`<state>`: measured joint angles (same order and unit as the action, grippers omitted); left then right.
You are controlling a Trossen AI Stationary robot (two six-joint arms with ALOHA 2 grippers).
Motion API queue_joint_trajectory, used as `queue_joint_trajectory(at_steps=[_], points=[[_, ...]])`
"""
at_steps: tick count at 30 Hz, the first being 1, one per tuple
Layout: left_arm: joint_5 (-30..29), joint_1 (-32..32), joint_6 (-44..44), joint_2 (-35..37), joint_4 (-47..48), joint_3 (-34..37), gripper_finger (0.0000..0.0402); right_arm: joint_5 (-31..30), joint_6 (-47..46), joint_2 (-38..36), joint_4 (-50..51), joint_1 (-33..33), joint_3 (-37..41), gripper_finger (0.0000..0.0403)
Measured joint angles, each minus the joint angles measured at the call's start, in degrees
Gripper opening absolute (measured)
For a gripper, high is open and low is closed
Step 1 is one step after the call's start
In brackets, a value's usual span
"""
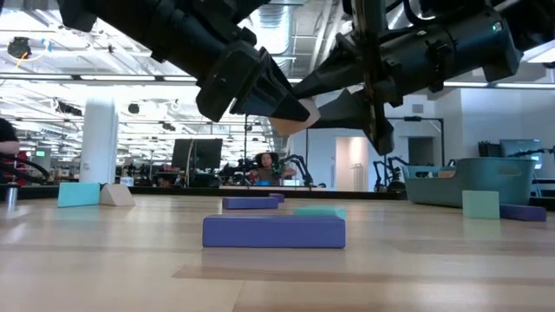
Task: Sort & place blocks by color
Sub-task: Put the bottom light brown block into the light green bin
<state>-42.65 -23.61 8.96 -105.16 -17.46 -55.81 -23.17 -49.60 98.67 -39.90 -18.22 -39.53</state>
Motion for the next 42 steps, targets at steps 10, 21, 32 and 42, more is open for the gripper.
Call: queue_joint_trajectory(at_steps=[10,21,32,42], points=[[-3.7,0.2,-3.3,0.0,-0.1,0.0,0.0105,0.0,2.2,-1.3,5.8,1.8,0.2,0.015],[-12.8,0.5,-14.6,0.6,14.3,-0.1,0.0244,-7.2,9.2,-14.1,28.1,3.3,0.3,0.0152],[-13.6,2.3,-31.6,1.8,33.1,2.0,0.0265,-21.5,14.2,-30.7,47.2,1.8,0.2,0.0155],[2.2,18.0,-12.8,15.5,3.2,20.6,0.0263,-13.2,27.0,-40.0,48.5,18.4,0.2,0.0156]])
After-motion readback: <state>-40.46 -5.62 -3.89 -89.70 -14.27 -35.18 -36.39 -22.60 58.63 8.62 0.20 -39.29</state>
